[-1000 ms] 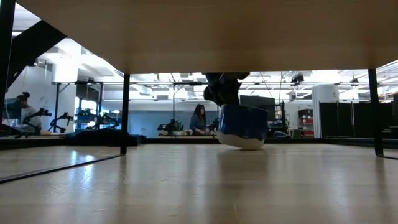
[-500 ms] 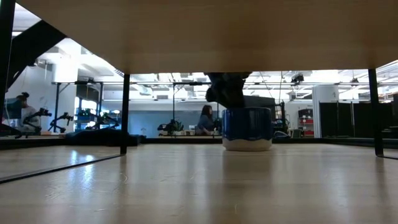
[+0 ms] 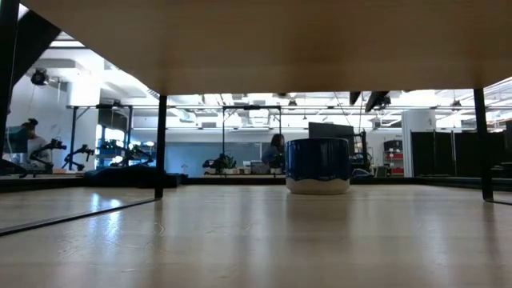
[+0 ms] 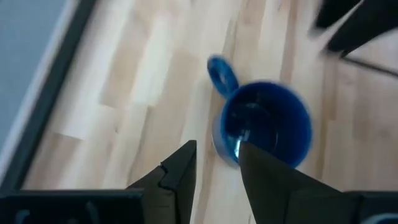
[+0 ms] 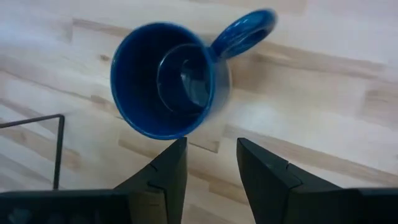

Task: Stack small to large cups/mugs on shelf
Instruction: Put the blue mug on the shelf

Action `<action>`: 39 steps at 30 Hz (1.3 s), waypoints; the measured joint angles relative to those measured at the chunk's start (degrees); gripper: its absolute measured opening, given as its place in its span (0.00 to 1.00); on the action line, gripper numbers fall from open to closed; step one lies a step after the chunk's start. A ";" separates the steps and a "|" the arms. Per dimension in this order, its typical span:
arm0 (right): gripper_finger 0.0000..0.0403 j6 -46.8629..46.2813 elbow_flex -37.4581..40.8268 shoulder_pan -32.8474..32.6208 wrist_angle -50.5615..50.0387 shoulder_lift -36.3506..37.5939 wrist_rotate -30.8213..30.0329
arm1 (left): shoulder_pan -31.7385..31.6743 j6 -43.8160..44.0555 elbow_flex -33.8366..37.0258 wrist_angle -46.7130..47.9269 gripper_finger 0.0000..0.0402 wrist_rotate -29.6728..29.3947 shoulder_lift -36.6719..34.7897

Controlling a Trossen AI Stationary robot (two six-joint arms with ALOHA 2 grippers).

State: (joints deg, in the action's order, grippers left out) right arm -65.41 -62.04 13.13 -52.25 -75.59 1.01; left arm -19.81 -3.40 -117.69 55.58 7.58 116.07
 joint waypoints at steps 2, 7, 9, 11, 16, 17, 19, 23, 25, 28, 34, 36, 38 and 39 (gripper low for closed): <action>0.33 0.57 1.68 -0.02 3.38 -1.27 0.53 | -0.02 -0.41 -0.02 -0.12 0.27 -0.44 -2.41; 0.33 1.76 2.95 0.28 6.77 -4.32 0.78 | -0.22 -0.17 0.20 0.65 0.27 -4.17 -6.83; 0.33 2.83 2.75 0.26 6.01 -5.36 1.72 | -0.52 -0.28 0.71 1.59 0.27 -7.52 -7.72; 0.33 4.12 2.28 -0.10 5.33 -6.37 1.93 | -1.23 -0.42 2.15 2.41 0.27 -8.87 -8.32; 0.33 8.65 0.44 -0.17 4.30 -6.67 -0.86 | -2.27 -0.10 8.00 4.66 0.27 -9.16 -9.43; 0.33 9.77 -0.26 0.16 3.56 -6.52 -1.65 | -2.23 -0.12 9.25 4.82 0.27 -9.09 -9.83; 0.33 12.83 -1.98 0.69 0.78 -6.23 -3.41 | -2.19 -0.10 11.61 5.21 0.27 -8.80 -10.50; 0.33 18.75 -4.22 2.81 -1.51 -6.41 -3.60 | -1.97 0.10 15.18 4.83 0.27 -8.49 -11.33; 0.33 20.21 -4.12 5.02 -1.45 -7.13 -1.69 | -1.97 1.40 16.41 4.77 0.27 -8.34 -11.67; 0.32 22.81 -3.62 8.73 -1.38 -8.87 0.29 | -1.95 4.66 18.12 4.82 0.27 -4.48 -12.14; 0.20 29.65 -3.59 14.34 3.60 -11.85 3.42 | -1.57 10.45 23.39 2.96 0.25 9.66 -13.01; 0.14 31.90 -4.20 15.64 5.88 -12.99 3.89 | -1.11 11.31 25.54 1.54 0.23 10.33 -13.02; 0.08 33.67 -4.78 16.96 7.83 -14.30 3.94 | -0.98 12.82 27.71 -1.65 0.20 12.48 -13.00; 0.05 34.64 -5.17 17.56 8.08 -15.07 4.03 | -0.98 13.96 28.79 -4.43 0.19 15.15 -13.00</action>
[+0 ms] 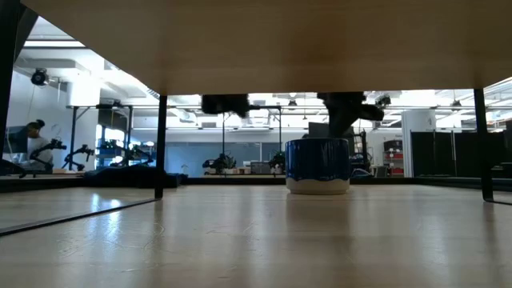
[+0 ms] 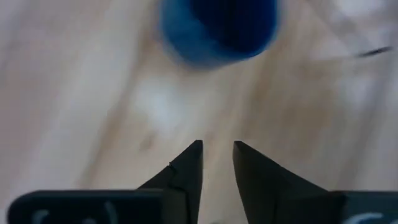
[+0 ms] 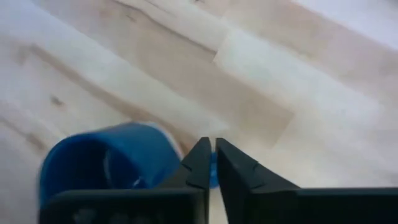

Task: Stack small to large cups/mugs on shelf
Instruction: Put the blue mug on the shelf

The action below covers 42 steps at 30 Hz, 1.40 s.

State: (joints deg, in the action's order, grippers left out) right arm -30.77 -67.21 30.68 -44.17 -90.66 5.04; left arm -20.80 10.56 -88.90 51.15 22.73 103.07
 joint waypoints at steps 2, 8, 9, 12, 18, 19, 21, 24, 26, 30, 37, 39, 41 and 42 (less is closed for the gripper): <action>0.03 1.92 -0.89 0.96 0.01 -1.91 0.20 | -0.02 4.00 2.16 -6.43 0.15 5.72 -0.02; 0.02 5.23 -1.70 1.89 -0.01 -7.81 2.46 | 0.76 13.73 6.19 -18.79 0.07 7.33 0.62; 0.02 5.33 -1.67 1.86 -0.03 -8.60 2.47 | 0.95 14.67 6.62 -19.31 0.06 7.18 0.83; 0.02 5.48 -1.67 1.87 0.05 -9.98 2.48 | 1.77 16.09 7.42 -20.10 0.05 6.97 1.60; 0.02 6.37 -1.41 1.85 -0.79 -9.57 2.78 | 4.81 17.88 9.75 -20.75 0.05 7.38 2.77; 0.02 6.43 -1.39 1.85 -1.23 -9.17 2.79 | 5.37 18.29 9.85 -21.28 0.05 7.44 3.18; 0.02 7.09 -1.39 1.85 -2.84 -8.53 2.88 | 6.25 19.17 9.83 -24.41 0.05 7.95 4.09; 0.02 8.26 -1.35 1.68 -6.09 -8.36 2.87 | 7.22 21.80 9.81 -31.41 0.05 8.68 6.35; 0.02 8.79 -1.32 1.29 -7.94 -8.30 2.82 | 7.52 23.80 9.75 -35.93 0.05 8.67 8.24; 0.02 8.62 -1.22 0.22 -8.47 -8.17 2.84 | 7.54 25.24 7.91 -36.15 0.05 8.69 11.51; 0.02 8.70 -1.13 -2.73 -12.93 -7.14 4.02 | 6.59 23.13 7.56 -34.00 0.05 6.66 12.16; 0.02 8.70 -1.06 -3.59 -13.80 -6.47 4.06 | 5.98 22.79 7.58 -33.62 0.05 5.04 11.77; 0.02 8.28 -0.79 -4.60 -14.50 -5.61 4.23 | 5.36 21.70 7.27 -33.74 0.05 2.58 11.39; 0.02 8.04 -0.61 -5.06 -14.55 -4.93 4.49 | 5.06 21.51 7.18 -33.98 0.05 1.49 11.17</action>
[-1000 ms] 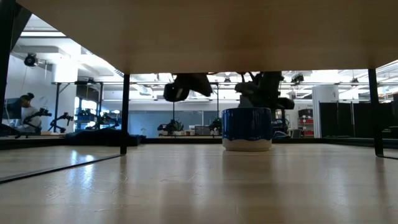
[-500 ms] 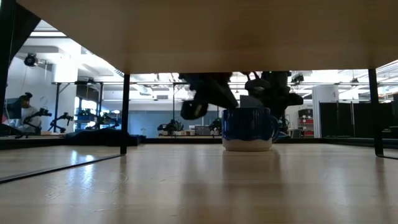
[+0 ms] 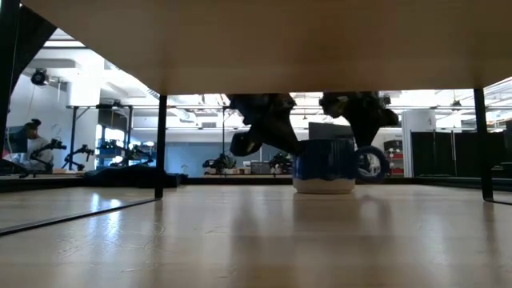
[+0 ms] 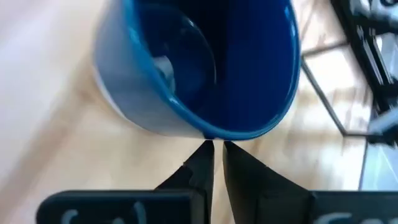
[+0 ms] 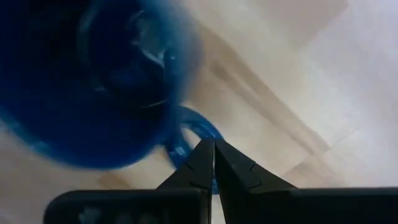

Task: Stack small to large cups/mugs on shelf
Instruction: Put the blue mug on the shelf

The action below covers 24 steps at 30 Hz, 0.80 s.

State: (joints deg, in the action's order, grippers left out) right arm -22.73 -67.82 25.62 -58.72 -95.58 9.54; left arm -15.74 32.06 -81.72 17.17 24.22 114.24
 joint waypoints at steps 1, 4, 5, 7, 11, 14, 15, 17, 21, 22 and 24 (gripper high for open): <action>0.02 -0.41 0.17 -0.52 0.03 0.64 0.13 | -0.28 -0.44 -0.10 -0.16 0.05 -0.81 -0.24; 0.02 -2.45 0.69 -1.85 -0.04 2.66 0.31 | -1.17 -2.51 -0.82 -0.23 0.05 -1.19 -0.39; 0.02 -3.28 0.83 -2.27 0.00 3.26 0.39 | -1.39 -2.85 -0.92 -0.21 0.05 -1.21 -0.39; 0.02 -4.51 1.15 -3.08 0.12 4.46 1.31 | -1.85 -3.83 -1.17 -0.22 0.05 -1.19 -0.37; 0.02 -8.17 1.68 -5.36 0.20 6.17 1.42 | -2.57 -5.72 -1.26 -0.73 0.05 -2.30 -0.35; 0.02 -11.41 2.15 -7.66 0.89 6.49 1.17 | -3.22 -7.14 -1.26 -1.57 0.05 -3.55 -0.32; 0.02 -12.56 2.41 -8.62 1.18 6.64 1.08 | -3.48 -7.42 -1.26 -1.98 0.05 -4.15 -0.31; 0.02 -15.27 2.67 -10.74 2.78 6.99 0.40 | -4.25 -7.82 -1.26 -2.57 0.05 -5.10 -0.28; 0.02 -22.78 2.48 -14.59 5.39 8.98 -6.44 | -6.15 -8.95 -1.26 -4.02 0.05 -5.16 -0.28; 0.02 -24.36 2.14 -15.15 5.32 9.73 -9.32 | -6.65 -8.99 -1.26 -4.21 0.05 -5.15 -0.28; 0.02 -26.86 1.64 -15.23 5.06 11.61 -13.37 | -7.60 -8.99 -1.26 -4.14 0.05 -5.05 -0.26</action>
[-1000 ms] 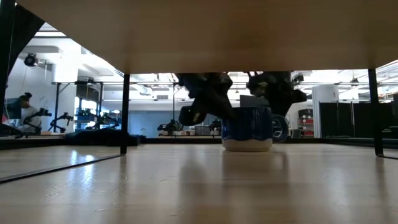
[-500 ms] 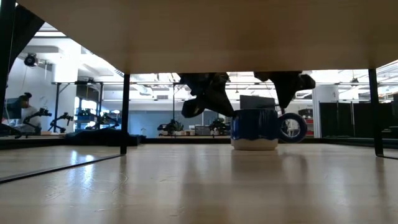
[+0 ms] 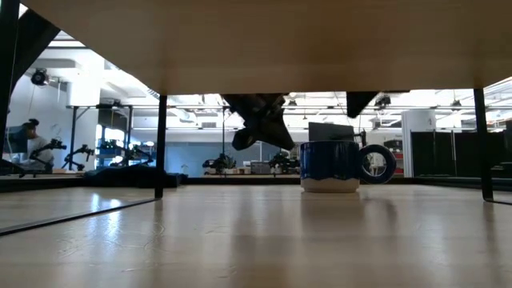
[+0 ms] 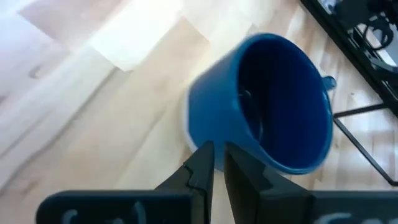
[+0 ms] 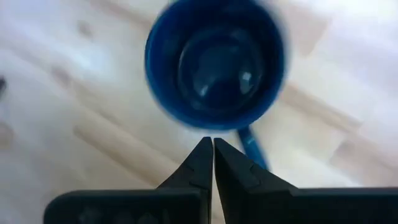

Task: Stack small to large cups/mugs on shelf
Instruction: Put the blue mug on the shelf

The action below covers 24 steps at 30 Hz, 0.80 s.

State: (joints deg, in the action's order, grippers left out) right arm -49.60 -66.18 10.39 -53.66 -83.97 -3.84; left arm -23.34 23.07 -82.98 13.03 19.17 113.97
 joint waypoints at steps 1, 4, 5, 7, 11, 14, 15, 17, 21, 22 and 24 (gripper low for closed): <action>0.02 -0.67 -0.03 0.43 -0.02 1.17 -1.26 | -0.40 0.00 0.00 0.28 0.05 0.20 0.00; 0.02 -0.80 0.01 3.01 -1.00 4.04 -2.71 | -0.83 0.13 -0.02 3.77 0.05 1.53 0.00; 0.02 -0.13 0.18 4.24 -2.02 4.65 -2.72 | -0.79 0.15 -0.02 5.02 0.05 2.45 0.00; 0.03 1.67 1.04 6.93 -3.62 5.16 -2.49 | 0.10 0.54 0.00 6.03 0.05 4.70 -0.04; 0.10 6.80 3.45 12.81 -3.07 5.18 1.29 | 3.68 3.05 0.00 6.03 0.05 4.71 -1.28; 0.20 10.52 4.18 16.37 -2.67 4.42 2.60 | 6.22 3.58 0.00 6.13 0.07 0.28 -3.06; 0.24 12.04 4.20 17.22 -2.43 4.23 2.55 | 6.93 3.61 0.00 6.56 0.08 -0.85 -3.71; 0.31 15.63 4.17 18.98 -1.23 3.97 2.71 | 8.23 4.10 0.00 6.98 0.11 -2.68 -4.41; 0.39 20.68 4.05 22.91 -0.24 1.72 6.08 | 9.60 7.85 0.09 7.29 0.17 -3.39 -3.97; 0.40 21.36 4.12 23.83 -0.16 1.05 7.00 | 9.66 8.62 0.09 7.00 0.18 -4.12 -3.47; 0.39 23.22 4.34 25.20 -0.25 -0.68 8.68 | 9.53 9.55 0.35 6.96 0.20 -5.19 -2.52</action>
State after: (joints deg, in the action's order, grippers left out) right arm -26.38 -61.84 35.59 -53.92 -84.66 4.85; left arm -13.80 32.62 -82.63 19.99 13.98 111.45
